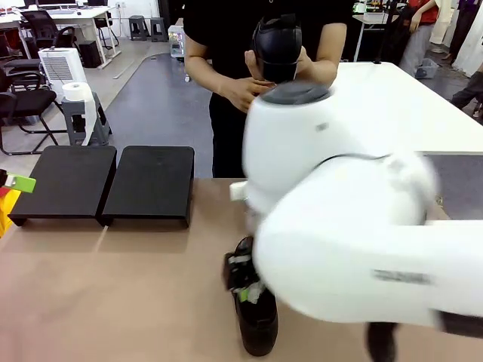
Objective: Organize the shoes by placing them on the stand.
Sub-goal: Place the Shoe from the middle of the table onto the Shoes Stand.
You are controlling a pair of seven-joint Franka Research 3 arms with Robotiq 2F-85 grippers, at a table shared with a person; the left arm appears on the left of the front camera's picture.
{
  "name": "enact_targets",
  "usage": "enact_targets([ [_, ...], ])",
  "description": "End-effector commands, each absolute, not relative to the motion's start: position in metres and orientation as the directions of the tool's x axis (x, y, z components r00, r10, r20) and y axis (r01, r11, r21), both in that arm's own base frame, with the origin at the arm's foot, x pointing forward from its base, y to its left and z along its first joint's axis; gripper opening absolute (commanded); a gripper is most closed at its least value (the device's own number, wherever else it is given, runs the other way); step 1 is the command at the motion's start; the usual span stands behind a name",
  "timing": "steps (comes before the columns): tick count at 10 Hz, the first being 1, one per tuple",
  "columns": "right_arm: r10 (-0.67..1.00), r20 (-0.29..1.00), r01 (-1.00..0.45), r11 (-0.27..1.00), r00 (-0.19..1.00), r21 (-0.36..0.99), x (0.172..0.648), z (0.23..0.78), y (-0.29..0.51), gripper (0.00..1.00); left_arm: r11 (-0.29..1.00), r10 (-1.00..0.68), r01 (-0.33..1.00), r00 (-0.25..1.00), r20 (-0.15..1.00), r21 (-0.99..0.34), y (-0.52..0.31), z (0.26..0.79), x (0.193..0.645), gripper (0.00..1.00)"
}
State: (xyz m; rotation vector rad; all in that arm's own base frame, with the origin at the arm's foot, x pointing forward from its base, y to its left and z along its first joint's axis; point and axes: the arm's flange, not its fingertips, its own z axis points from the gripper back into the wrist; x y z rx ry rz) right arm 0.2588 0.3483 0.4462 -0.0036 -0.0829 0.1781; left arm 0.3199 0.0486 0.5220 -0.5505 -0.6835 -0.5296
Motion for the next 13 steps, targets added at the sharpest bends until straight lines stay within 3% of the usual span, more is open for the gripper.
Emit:
enact_targets([
  [1, 0.127, 0.185, -0.127, 0.992, 0.974, -0.014, 0.247, 0.479, 0.275, 1.00, 0.722, -0.272, 0.627, 0.646, 0.713, -0.293, 0.049, 0.522, 0.321, 1.00],
  [3, 0.053, 0.186, -0.036, 0.995, 0.981, -0.097, 0.245, 0.484, 0.202, 1.00, 0.722, -0.272, 0.627, 0.646, 0.713, -0.293, 0.049, 0.522, 0.321, 1.00],
  [7, -0.051, 0.121, 0.055, 0.998, 0.991, -0.028, 0.225, 0.467, 0.093, 1.00, 0.722, -0.272, 0.627, 0.646, 0.713, -0.293, 0.049, 0.522, 0.321, 1.00],
  [8, -0.087, 0.115, 0.086, 0.996, 0.990, 0.016, 0.229, 0.461, 0.081, 1.00, 0.733, -0.270, 0.614, 0.658, 0.703, -0.293, 0.048, 0.522, 0.320, 1.00],
  [9, -0.075, 0.130, 0.082, 0.995, 0.989, -0.051, 0.247, 0.507, 0.123, 1.00, 0.716, -0.299, 0.633, 0.659, 0.690, -0.294, 0.024, 0.518, 0.314, 1.00],
  [13, -0.075, 0.130, 0.082, 0.995, 0.989, -0.051, 0.247, 0.507, 0.123, 1.00, 0.763, -0.320, 0.568, 0.746, 0.585, -0.307, -0.090, 0.521, 0.292, 1.00],
])
